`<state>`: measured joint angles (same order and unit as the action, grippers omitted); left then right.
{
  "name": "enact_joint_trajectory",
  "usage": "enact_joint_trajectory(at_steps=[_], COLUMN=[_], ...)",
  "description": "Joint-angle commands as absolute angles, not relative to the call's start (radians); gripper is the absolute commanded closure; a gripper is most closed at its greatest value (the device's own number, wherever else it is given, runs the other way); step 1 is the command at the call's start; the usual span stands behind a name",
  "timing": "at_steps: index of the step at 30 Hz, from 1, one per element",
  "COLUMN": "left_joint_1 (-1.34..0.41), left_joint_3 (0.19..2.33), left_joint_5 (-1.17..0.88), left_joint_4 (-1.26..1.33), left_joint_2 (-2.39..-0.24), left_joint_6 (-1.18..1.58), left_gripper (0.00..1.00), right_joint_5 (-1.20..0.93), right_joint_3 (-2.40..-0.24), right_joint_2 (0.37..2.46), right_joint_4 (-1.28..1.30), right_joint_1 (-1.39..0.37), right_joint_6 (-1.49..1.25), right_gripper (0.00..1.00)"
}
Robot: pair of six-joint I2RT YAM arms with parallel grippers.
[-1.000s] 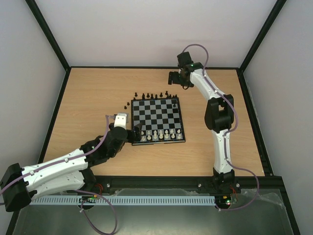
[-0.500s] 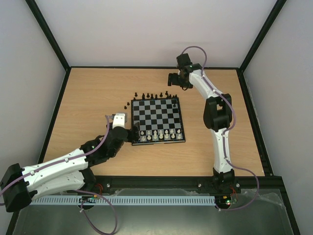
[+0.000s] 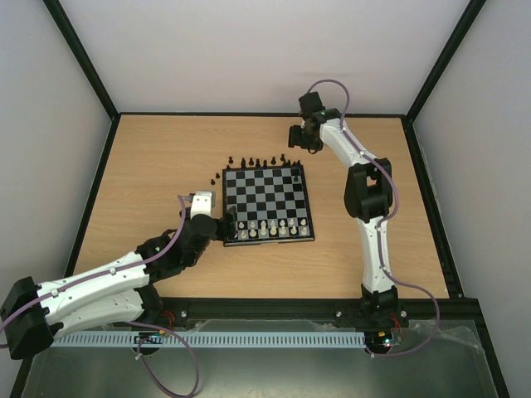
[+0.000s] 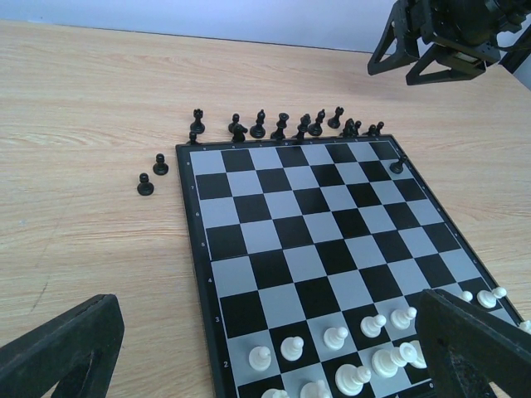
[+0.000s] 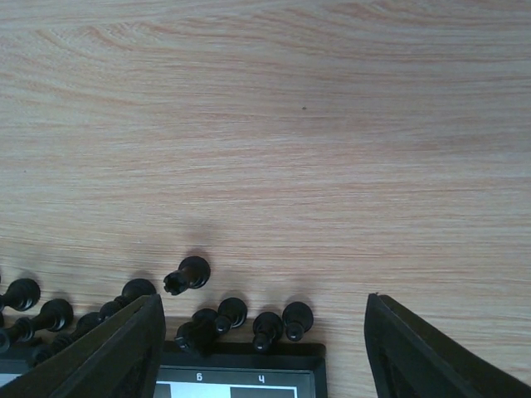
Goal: Set up the chess pieces on the board
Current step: Pick up the chess piece at the center of the board.
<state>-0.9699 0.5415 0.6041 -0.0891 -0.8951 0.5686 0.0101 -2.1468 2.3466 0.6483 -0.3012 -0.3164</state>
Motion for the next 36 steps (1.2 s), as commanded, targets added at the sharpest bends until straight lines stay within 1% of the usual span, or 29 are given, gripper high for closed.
enact_joint_trajectory(at_steps=[1, 3, 10, 12, 24, 31, 36], left_joint_1=[-0.962, -0.962, -0.962, -0.962, -0.962, -0.962, -0.962], left_joint_3=[0.534, 0.534, 0.533, 0.533, 0.536, 0.535, 0.535], left_joint_5=[0.632, 0.631, 0.629, 0.627, 0.622, 0.620, 0.618], left_joint_4=[-0.098, -0.099, -0.098, -0.098, -0.089, -0.089, -0.092], left_joint_2=[-0.878, -0.877, -0.875, -0.878, -0.900, -0.897, -0.887], left_joint_6=[0.565, 0.565, 0.564, 0.563, 0.563, 0.561, 0.563], left_gripper=[0.01, 0.01, 0.01, 0.01, 0.01, 0.01, 0.01], right_joint_5=[0.019, 0.033, 0.047, 0.050, 0.082, 0.081, 0.086], right_joint_3=[-2.169, -2.172, -2.175, -2.177, -2.188, -2.183, -2.178], right_joint_2=[2.376, 2.384, 2.404, 2.411, 2.448, 2.456, 2.460], right_joint_4=[0.678, 0.686, 0.702, 0.708, 0.765, 0.777, 0.782], right_joint_1=[-0.298, -0.298, -0.298, -0.298, -0.299, -0.310, -0.324], right_joint_6=[-0.310, -0.311, -0.312, -0.313, -0.309, -0.304, -0.295], right_gripper=[0.37, 0.43, 0.55, 0.56, 0.67, 0.71, 0.72])
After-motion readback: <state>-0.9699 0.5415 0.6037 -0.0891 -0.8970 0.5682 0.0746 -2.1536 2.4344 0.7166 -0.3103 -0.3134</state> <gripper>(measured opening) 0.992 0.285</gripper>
